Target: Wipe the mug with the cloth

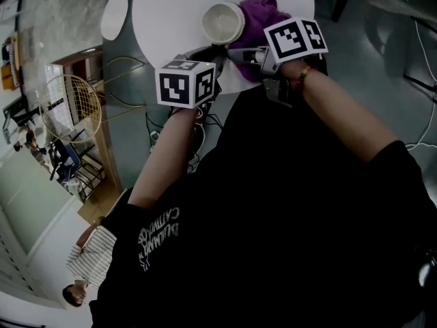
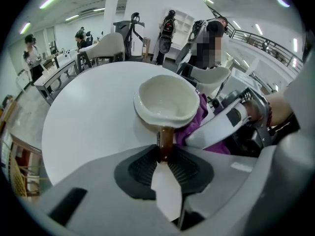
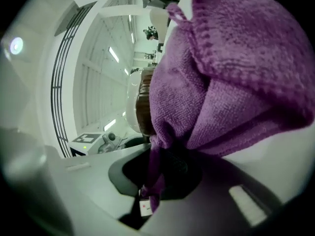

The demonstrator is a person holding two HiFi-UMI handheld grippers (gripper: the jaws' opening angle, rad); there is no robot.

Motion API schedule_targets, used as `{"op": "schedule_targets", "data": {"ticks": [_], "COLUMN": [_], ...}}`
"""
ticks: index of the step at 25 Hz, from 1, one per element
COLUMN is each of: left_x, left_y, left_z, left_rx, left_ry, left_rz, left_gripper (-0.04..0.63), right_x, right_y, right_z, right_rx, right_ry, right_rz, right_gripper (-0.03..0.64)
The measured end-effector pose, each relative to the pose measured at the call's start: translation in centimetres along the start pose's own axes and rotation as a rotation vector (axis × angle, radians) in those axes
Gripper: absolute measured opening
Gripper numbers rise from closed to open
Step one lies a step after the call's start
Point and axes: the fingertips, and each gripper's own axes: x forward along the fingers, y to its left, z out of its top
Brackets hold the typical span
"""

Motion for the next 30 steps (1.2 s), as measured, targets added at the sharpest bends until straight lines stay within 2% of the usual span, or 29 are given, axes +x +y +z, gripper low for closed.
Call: {"op": "schedule_targets", "data": {"ticks": [6,12,21,30], "left_x": [-0.3,0.0,-0.4,-0.9], "left_y": [-0.1,-0.2,0.0,0.6], "left_z": [0.3,-0.1,0.0,-0.4], "left_rx": [0.018,0.031,0.054,0.108], "left_ry": [-0.009,-0.01,-0.011,-0.003], "left_rz": [0.005,0.013,0.011,0.023], "left_gripper": [0.069,0.069,0.069,0.069], "right_x": [-0.4,-0.9,-1.1,-1.2], "right_y": [0.6,0.0,0.2,0.4], "right_z": [0.5,0.3,0.3,0.3], "right_rx": [0.136,0.218,0.267,0.273], "right_ry": [-0.078,-0.102,-0.119,-0.08], "right_rz": [0.085,0.071,0.083,0.088], "right_gripper": [0.021,0.021,0.021,0.021]}}
